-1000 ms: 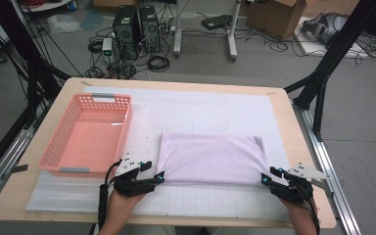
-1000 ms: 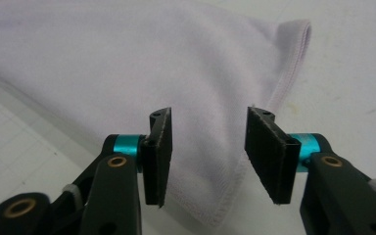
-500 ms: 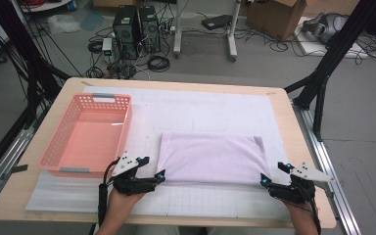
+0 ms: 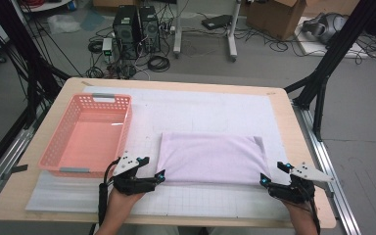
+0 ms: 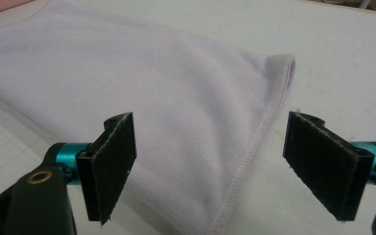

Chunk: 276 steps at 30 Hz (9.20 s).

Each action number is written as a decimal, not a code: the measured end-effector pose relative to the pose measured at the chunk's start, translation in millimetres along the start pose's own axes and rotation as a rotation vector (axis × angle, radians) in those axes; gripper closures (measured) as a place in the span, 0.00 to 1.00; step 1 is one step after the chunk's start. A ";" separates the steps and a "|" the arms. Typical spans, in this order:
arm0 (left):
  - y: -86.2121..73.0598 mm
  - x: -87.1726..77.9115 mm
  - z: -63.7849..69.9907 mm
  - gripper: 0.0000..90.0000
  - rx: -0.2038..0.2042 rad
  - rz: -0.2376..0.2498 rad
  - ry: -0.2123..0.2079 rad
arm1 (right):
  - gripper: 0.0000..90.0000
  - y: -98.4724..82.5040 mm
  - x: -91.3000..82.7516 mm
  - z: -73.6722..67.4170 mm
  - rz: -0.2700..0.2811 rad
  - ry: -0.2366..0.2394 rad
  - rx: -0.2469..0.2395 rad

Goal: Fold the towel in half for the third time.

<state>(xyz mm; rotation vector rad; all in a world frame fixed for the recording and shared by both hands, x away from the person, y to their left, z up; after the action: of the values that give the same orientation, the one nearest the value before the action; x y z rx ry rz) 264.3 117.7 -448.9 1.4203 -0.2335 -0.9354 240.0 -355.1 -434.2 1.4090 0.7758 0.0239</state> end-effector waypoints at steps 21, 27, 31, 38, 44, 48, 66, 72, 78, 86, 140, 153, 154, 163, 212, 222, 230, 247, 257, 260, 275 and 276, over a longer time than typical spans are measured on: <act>-1.1 19.6 0.8 0.31 -0.064 -0.165 0.010 | 0.21 -1.4 3.9 -3.0 -0.023 0.032 0.002; -0.8 22.4 -2.9 0.34 -0.101 -0.194 0.019 | 0.21 0.0 8.4 -5.6 -0.022 0.047 0.008; -0.5 23.2 -2.8 0.37 -0.093 -0.203 0.032 | 0.21 0.5 9.6 -6.7 -0.025 0.048 0.008; -0.7 24.7 3.4 0.47 -0.032 -0.221 0.055 | 0.21 0.2 10.9 -5.8 -0.032 0.049 0.007; -1.2 26.0 9.4 0.59 -0.011 -0.229 0.061 | 0.21 4.8 18.2 -11.1 -0.033 0.062 -0.006; -0.9 27.4 9.9 0.71 -0.032 -0.232 0.040 | 0.21 13.1 29.8 -18.0 -0.015 0.077 -0.012; -1.8 27.5 11.1 0.86 -0.048 -0.222 0.012 | 0.21 73.9 118.5 -38.6 -0.063 0.195 -0.061; -2.1 26.7 11.0 0.86 -0.070 -0.223 0.018 | 0.24 96.8 145.2 -55.9 -0.092 0.236 -0.121; -2.5 25.6 9.3 0.86 -0.101 -0.218 0.013 | 0.27 110.7 173.5 -71.1 -0.162 0.277 -0.155; -2.5 24.2 7.4 0.86 -0.115 -0.220 0.008 | 0.38 122.5 207.4 -93.1 -0.227 0.319 -0.214; 75.5 40.7 46.1 0.88 -0.084 -0.122 -0.167 | 0.92 170.7 198.3 -86.4 -0.094 0.435 -0.201; 88.9 92.4 83.6 0.87 -0.050 -0.180 -0.254 | 0.92 150.2 159.9 -29.5 -0.071 0.354 -0.136; 88.9 92.4 83.6 0.87 -0.050 -0.180 -0.254 | 0.92 150.2 159.9 -29.5 -0.071 0.354 -0.136; 84.6 126.2 104.6 0.87 -0.045 -0.204 -0.288 | 0.91 130.4 142.5 0.0 -0.101 0.281 -0.107; 28.7 50.2 8.1 0.39 0.043 -0.040 -0.067 | 0.73 26.1 41.8 -0.8 -0.168 0.095 0.001; 22.9 41.7 3.9 0.39 0.055 -0.046 -0.069 | 0.96 19.8 35.9 -1.4 -0.224 0.001 -0.037; 20.8 37.7 2.6 0.38 0.049 -0.035 -0.064 | 0.76 32.3 27.1 -16.6 -0.151 0.034 -0.017; 17.5 36.4 1.3 0.38 0.040 -0.040 -0.064 | 0.96 29.2 16.4 -18.3 -0.207 0.005 -0.027; 18.1 35.5 1.1 0.38 0.037 -0.036 -0.063 | 0.68 33.8 11.7 -5.3 -0.181 -0.030 0.032; 18.1 34.4 0.3 0.38 0.030 -0.033 -0.061 | 0.69 44.3 27.0 -12.0 -0.166 0.025 -0.005; 19.3 31.3 -2.4 0.38 0.026 -0.023 -0.055 | 0.62 37.0 50.4 -14.3 -0.246 0.020 -0.006; 19.3 31.3 -2.4 0.38 0.026 -0.023 -0.055 | 0.62 37.0 50.4 -14.3 -0.246 0.020 -0.006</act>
<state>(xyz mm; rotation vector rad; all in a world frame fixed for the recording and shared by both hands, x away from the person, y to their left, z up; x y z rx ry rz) 293.8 96.2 -443.9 1.4249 -0.2715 -0.9939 286.8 -312.4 -424.6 1.3005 0.9606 -0.1503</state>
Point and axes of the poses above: each handheld gripper's, and its own axes: x roughly forward along the jaws, y roughly out of its top, z roughly to its right, the point moved 1 cm from there along x, roughly forward along the jaws
